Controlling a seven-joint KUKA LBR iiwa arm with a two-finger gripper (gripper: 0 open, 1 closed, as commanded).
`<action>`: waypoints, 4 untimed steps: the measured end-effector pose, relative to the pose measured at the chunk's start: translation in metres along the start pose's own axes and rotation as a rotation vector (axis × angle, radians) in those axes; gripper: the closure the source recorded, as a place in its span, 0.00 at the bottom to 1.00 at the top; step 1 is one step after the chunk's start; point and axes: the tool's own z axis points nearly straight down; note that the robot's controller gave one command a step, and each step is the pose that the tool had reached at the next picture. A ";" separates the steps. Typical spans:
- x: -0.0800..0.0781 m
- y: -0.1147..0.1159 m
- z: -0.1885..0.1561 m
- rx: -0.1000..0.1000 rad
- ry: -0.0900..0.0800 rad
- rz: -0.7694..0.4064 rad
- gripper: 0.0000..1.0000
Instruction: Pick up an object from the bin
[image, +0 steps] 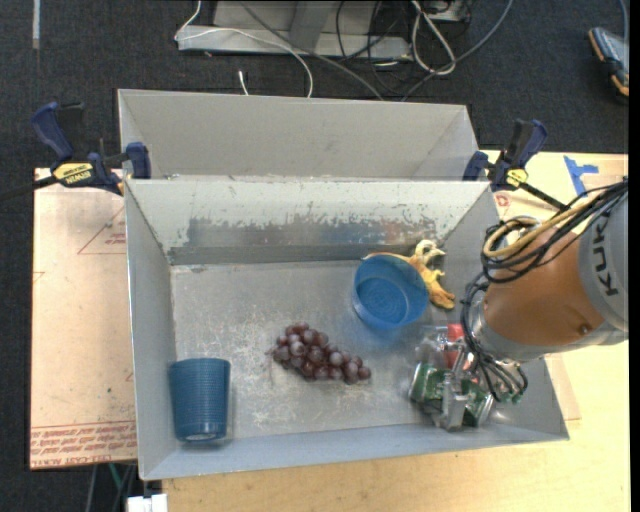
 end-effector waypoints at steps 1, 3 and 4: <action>-0.004 -0.033 0.005 -0.007 0.002 0.010 0.00; -0.002 -0.008 0.002 -0.004 0.003 0.001 1.00; -0.002 -0.008 -0.006 -0.005 0.003 0.000 1.00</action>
Offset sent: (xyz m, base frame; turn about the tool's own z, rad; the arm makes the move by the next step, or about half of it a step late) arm 0.0015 -0.0092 -0.0015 0.0016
